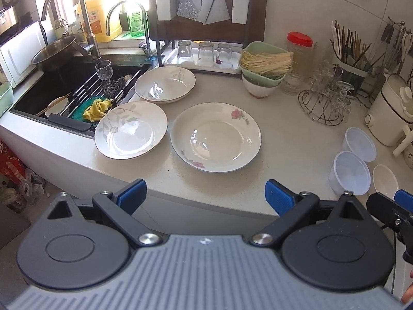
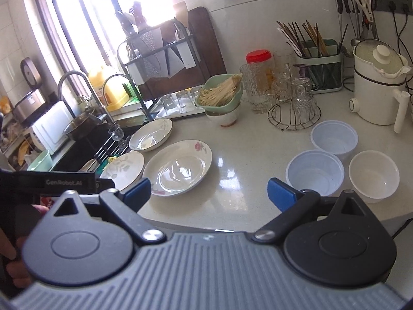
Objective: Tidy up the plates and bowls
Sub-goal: 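Close the left gripper on the rim of the leaf-pattern plate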
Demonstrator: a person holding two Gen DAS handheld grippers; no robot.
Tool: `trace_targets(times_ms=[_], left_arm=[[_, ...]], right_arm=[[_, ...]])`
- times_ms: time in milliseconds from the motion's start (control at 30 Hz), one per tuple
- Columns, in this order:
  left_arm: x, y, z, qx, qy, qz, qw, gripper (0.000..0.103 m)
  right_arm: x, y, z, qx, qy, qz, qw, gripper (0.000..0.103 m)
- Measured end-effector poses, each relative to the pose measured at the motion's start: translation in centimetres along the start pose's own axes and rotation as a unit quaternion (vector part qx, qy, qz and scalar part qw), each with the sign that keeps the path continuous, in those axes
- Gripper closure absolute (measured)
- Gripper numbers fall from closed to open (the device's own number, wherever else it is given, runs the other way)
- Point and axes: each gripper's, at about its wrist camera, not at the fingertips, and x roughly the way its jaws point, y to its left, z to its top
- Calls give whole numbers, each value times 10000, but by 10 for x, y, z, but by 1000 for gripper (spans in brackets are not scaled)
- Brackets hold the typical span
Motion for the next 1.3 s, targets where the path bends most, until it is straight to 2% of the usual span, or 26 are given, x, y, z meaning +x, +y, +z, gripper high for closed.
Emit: trace_targets(times_ms=[200,400,567,733,867,1067,1167,1300], left_arm=[[29,34,17,105,74,-312,9994,3],[47,76,52,459,-48,-460,9979,3],[77,119,78,557,-2,-626,9965,3],[117,164,98,616,70,-663,9959,3],[146,200,114,599,136,-637,9961,3],[181,243,125,817,155,-256,9962,3],[200,264,127,694,198,-279,9970,4],[229,286,124,371,362,-433,9977,4]], right_arm=[[28,30,1,49,41,-134,9999,5],[64,66,7,332,29,-371,9988,5],[98,98,11,434,-29,-466,9980,5],[142,130,10,556,60,-314,9979,10],[185,157,12,623,314,-203,9974,22],[230,193,18,488,526,-92,9974,25],[249,205,17,356,565,-72,9977,24],[278,212,12,289,835,-120,9960,24]])
